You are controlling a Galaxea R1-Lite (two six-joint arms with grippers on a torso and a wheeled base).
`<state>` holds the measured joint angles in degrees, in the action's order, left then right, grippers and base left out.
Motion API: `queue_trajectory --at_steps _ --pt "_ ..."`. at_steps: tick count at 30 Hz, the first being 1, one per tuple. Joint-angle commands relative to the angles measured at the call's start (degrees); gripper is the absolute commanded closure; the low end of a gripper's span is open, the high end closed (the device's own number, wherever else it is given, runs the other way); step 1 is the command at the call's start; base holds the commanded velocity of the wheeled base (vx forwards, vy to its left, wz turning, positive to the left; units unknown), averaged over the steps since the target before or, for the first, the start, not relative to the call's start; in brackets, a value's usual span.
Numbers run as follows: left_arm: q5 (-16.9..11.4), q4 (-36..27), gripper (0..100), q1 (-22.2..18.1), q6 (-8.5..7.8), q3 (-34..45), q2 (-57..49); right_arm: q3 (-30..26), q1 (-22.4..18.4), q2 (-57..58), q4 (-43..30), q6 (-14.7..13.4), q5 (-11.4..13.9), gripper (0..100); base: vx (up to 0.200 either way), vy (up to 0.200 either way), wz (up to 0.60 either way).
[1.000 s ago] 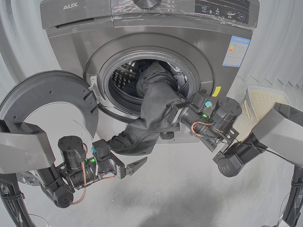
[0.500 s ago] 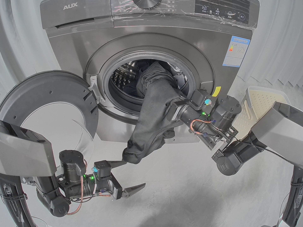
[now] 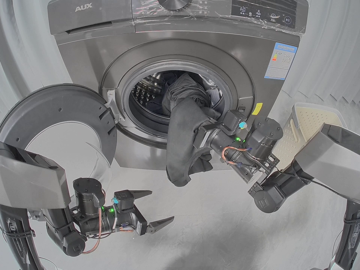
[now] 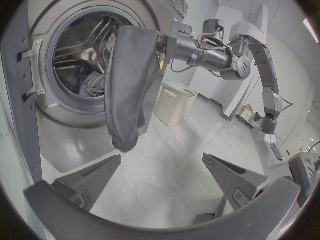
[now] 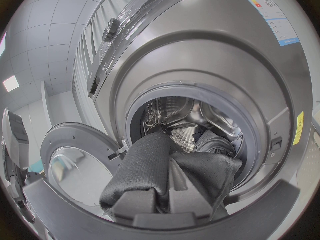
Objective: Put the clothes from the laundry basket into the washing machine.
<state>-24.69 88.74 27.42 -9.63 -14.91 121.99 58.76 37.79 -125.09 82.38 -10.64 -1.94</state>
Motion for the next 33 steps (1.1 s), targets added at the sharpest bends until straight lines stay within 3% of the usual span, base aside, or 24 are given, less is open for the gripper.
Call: queue_trajectory --at_steps 1,6,9,13,15,26,33 --pt "0.34 0.03 0 -0.08 0.49 -3.99 0.18 -1.01 1.50 -0.60 0.15 -0.08 -0.08 100 0.000 0.000 0.00" --pt "2.63 0.03 0 0.36 2.69 -8.82 0.70 -0.93 2.55 -0.33 -0.12 0.01 -0.17 100 0.000 0.000 0.00" --pt "7.02 0.12 0 0.53 3.65 -15.50 3.87 -1.37 3.87 0.02 -0.21 0.01 -0.17 100 0.000 0.000 0.00" --pt "9.13 0.12 0 1.41 5.94 -20.34 5.54 -1.63 4.84 0.55 -0.21 0.01 -0.17 100 0.000 0.000 0.00" --pt "10.01 0.03 0 1.41 6.03 -23.06 6.15 -1.63 4.92 0.81 -0.21 0.01 -0.17 100 0.000 0.000 0.00" --pt "10.36 0.03 0 1.15 6.29 -30.62 11.34 -1.81 6.24 0.99 -0.21 -0.08 -0.26 100 0.000 0.000 0.00" --pt "12.21 0.03 0 0.88 8.49 -35.19 11.34 -2.07 7.91 2.04 -0.21 -0.61 -1.84 100 0.000 0.000 0.00"
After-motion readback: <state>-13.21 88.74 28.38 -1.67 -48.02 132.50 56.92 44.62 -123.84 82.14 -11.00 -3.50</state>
